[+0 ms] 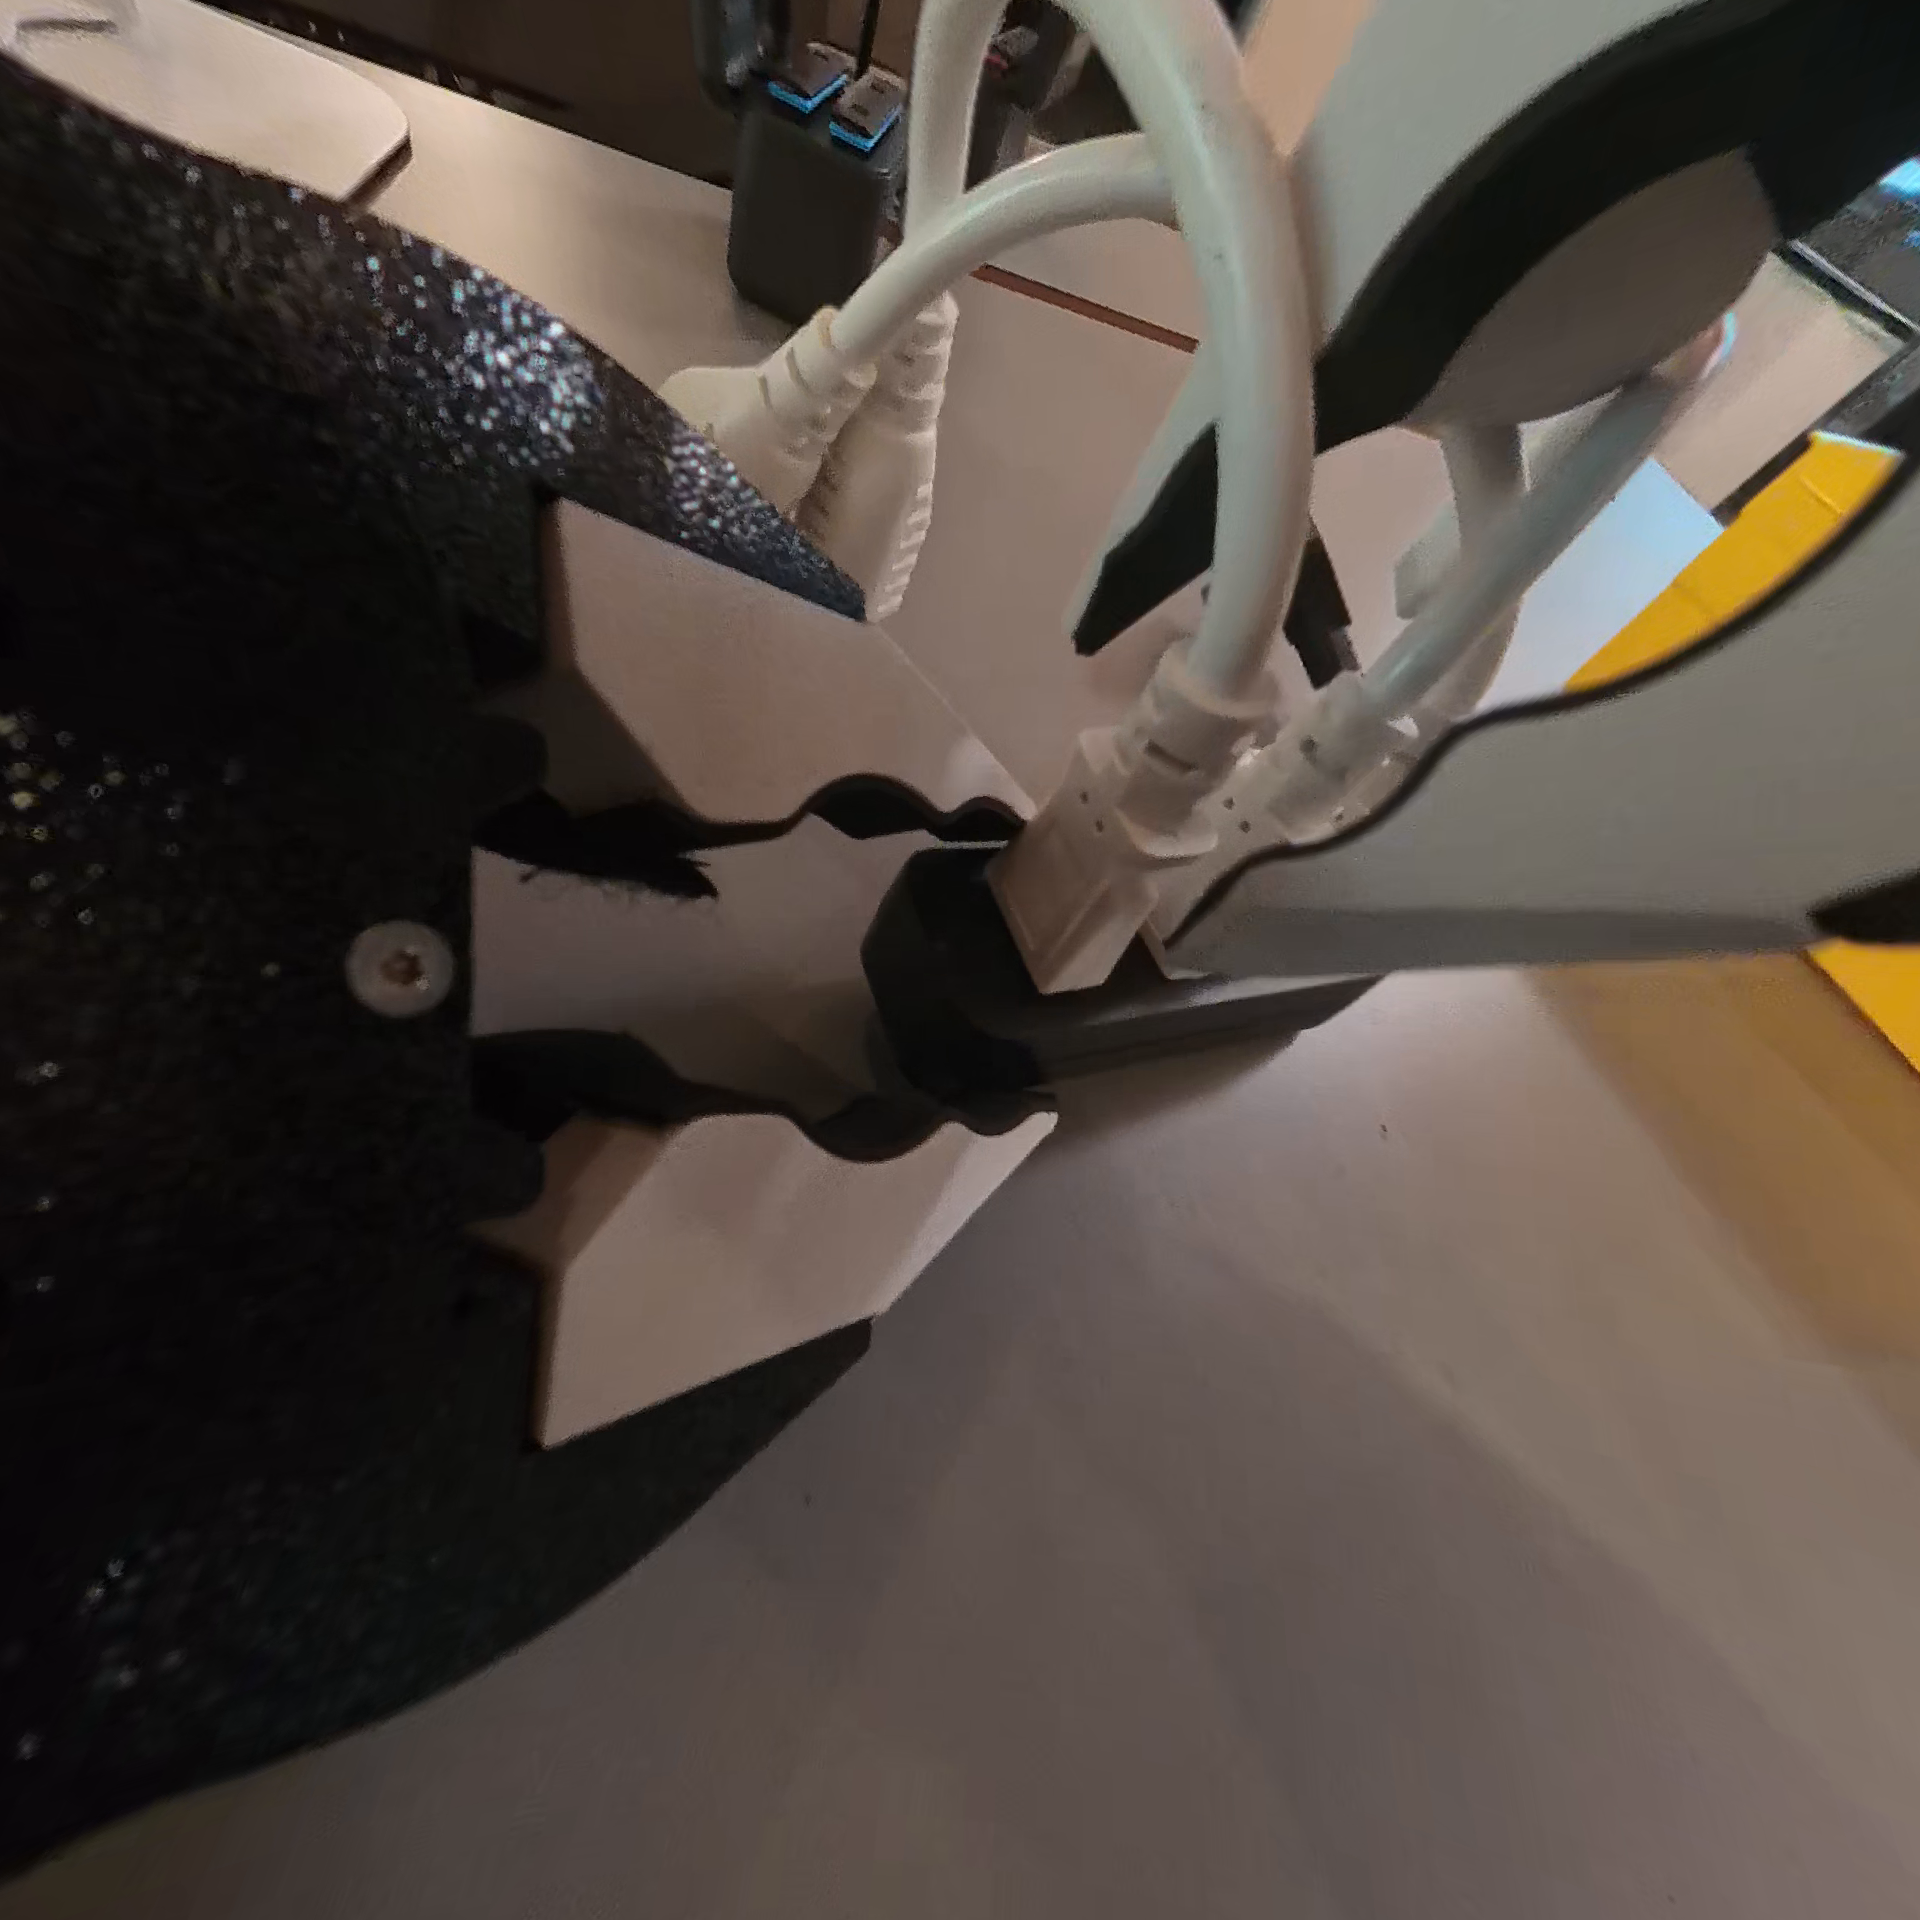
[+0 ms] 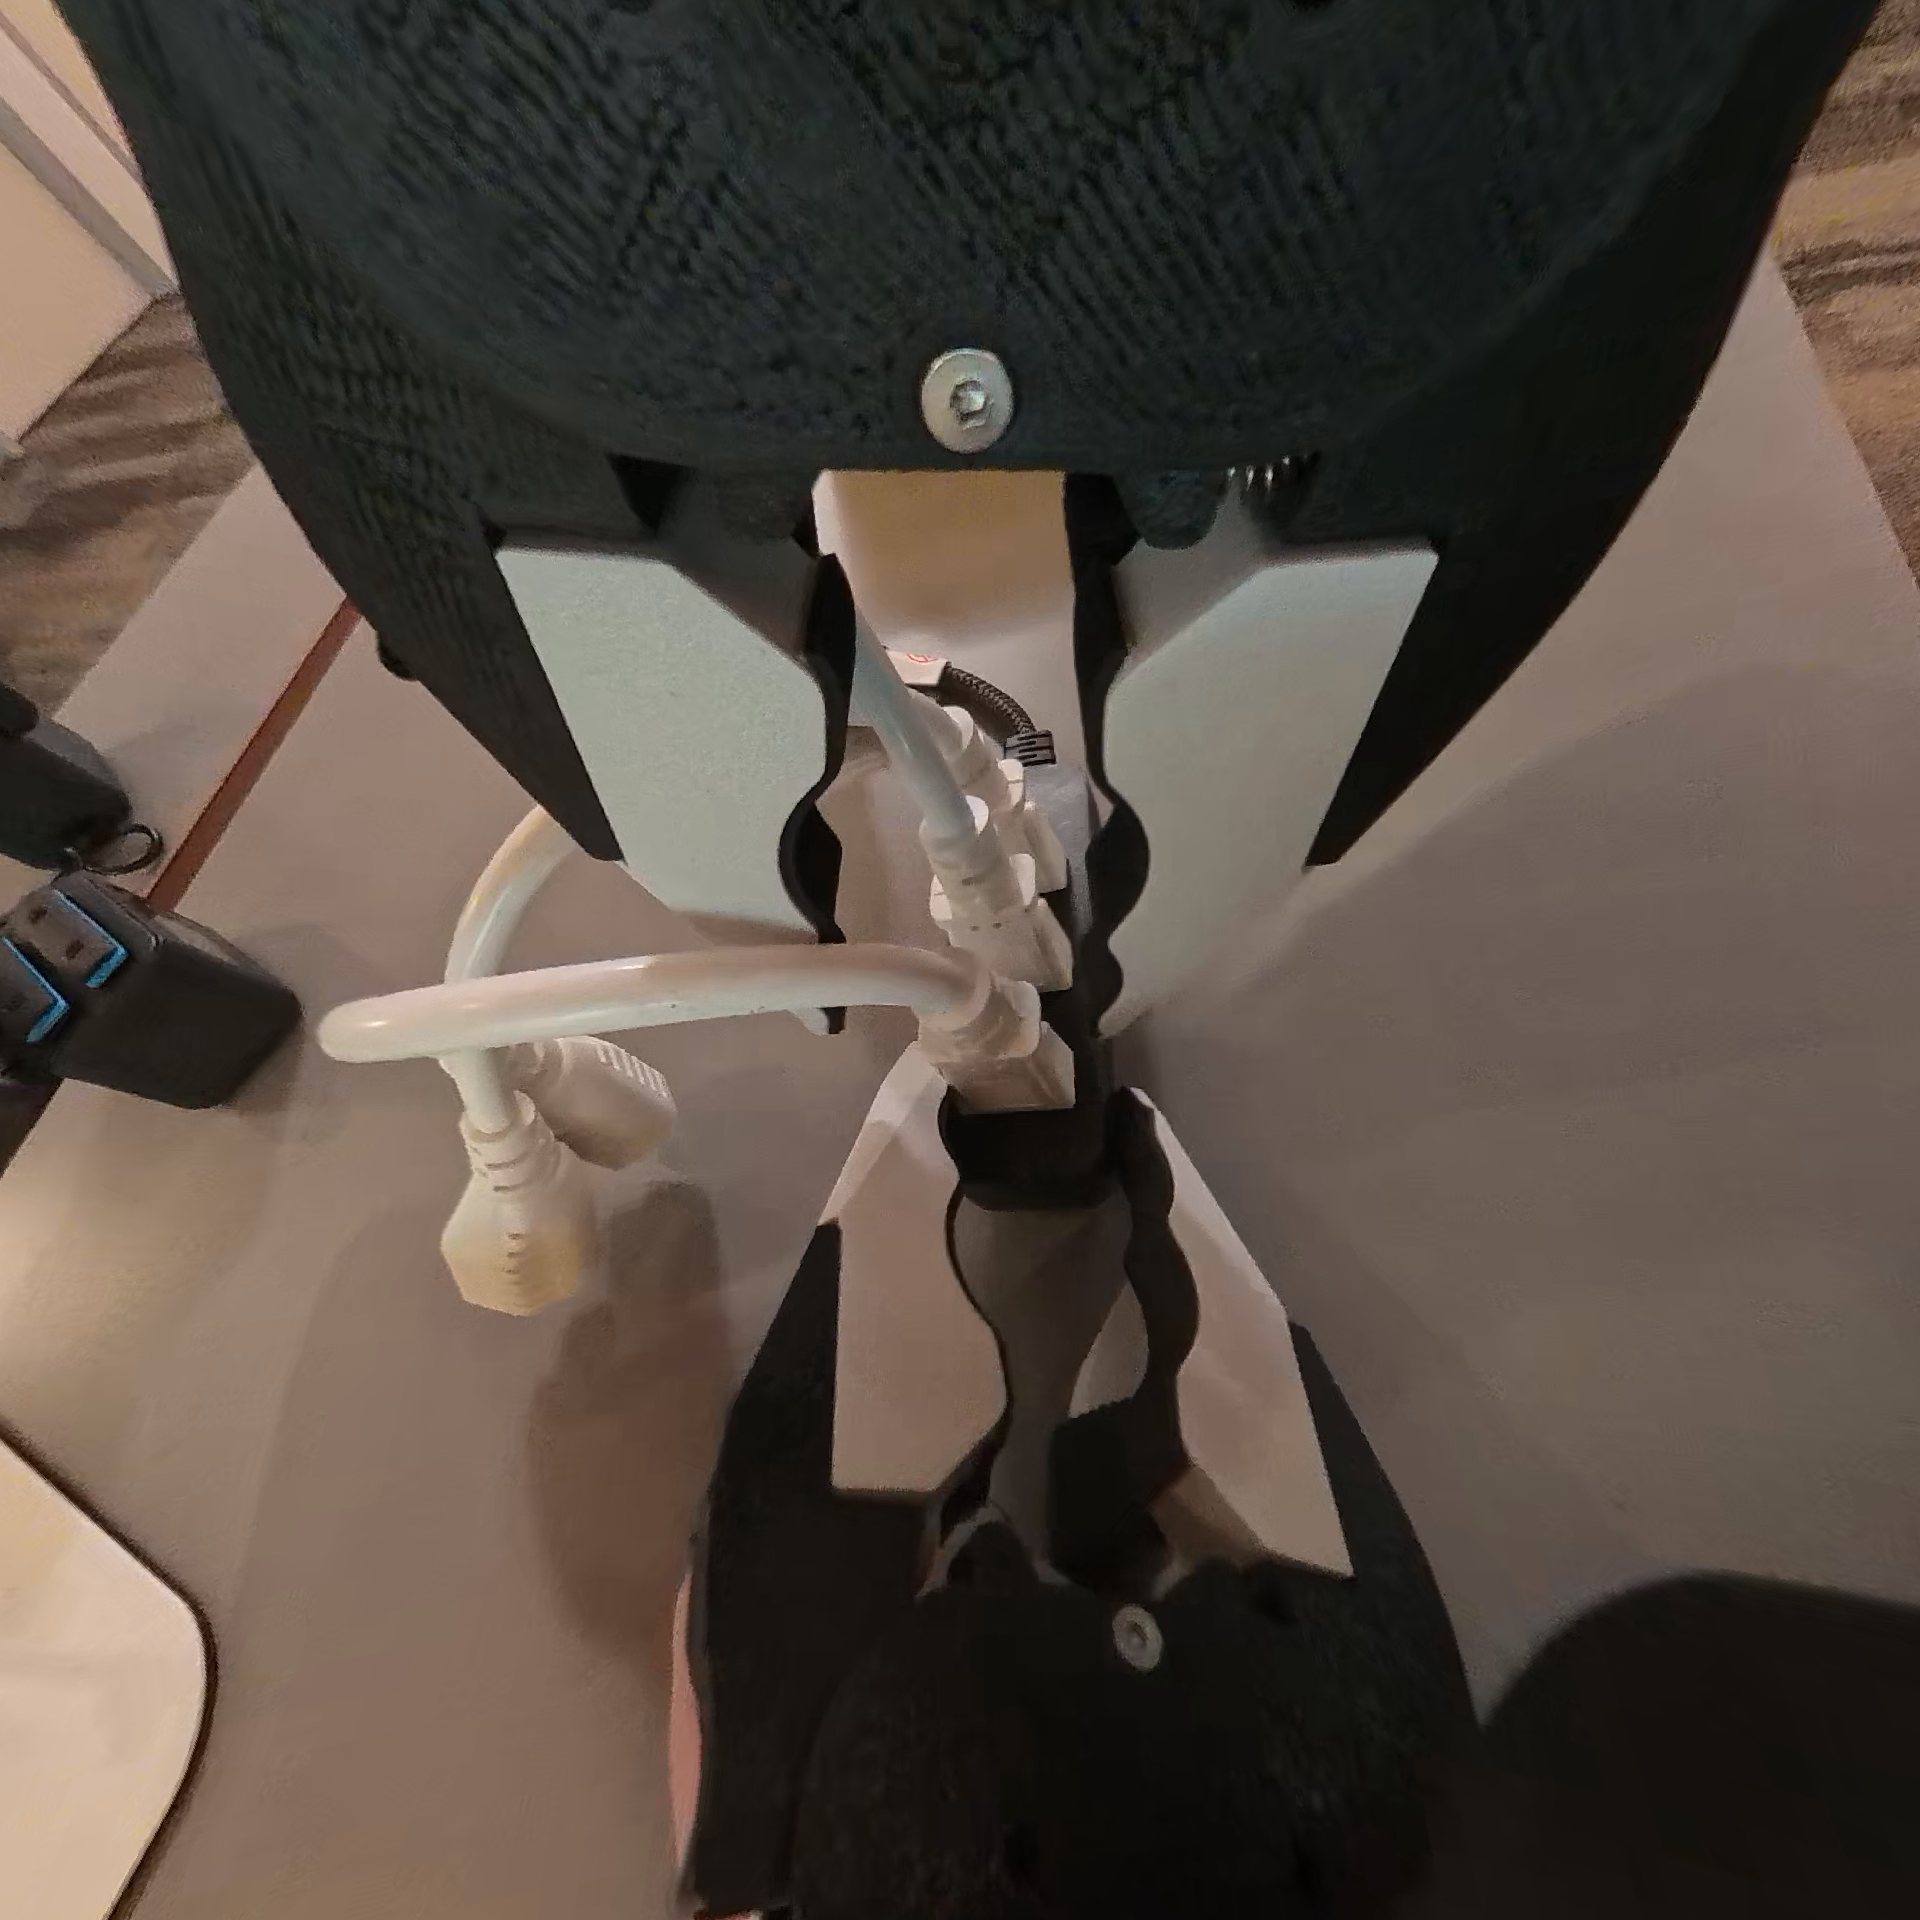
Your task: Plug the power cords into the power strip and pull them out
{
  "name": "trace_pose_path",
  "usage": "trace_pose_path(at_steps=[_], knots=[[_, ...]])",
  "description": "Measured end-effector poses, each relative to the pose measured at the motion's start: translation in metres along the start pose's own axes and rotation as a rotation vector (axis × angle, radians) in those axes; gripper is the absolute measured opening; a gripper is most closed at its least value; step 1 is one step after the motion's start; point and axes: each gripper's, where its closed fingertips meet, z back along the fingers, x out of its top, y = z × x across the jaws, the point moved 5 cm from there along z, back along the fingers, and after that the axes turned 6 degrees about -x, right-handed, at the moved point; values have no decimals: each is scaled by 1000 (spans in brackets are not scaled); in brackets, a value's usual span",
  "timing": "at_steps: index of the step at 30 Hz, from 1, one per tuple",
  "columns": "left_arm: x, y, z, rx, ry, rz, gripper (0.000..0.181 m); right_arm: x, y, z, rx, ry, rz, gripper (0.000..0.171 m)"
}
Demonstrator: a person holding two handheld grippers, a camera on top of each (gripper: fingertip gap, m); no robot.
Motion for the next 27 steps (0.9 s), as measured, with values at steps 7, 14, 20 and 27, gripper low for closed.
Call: trace_pose_path(at_steps=[7,14,20,27], knots=[[1,-4,-1,78,60,-162,47,0,9,4,65,90,37,28],[3,-8,0,124,87,-252,47,1,18,4,-132,31,80,33],[10,-12,0,187,125,-364,47,-5,34,5,-324,64,154,41],[17,-16,0,270,158,-494,45,-17,56,7,-474,118,207,29]])
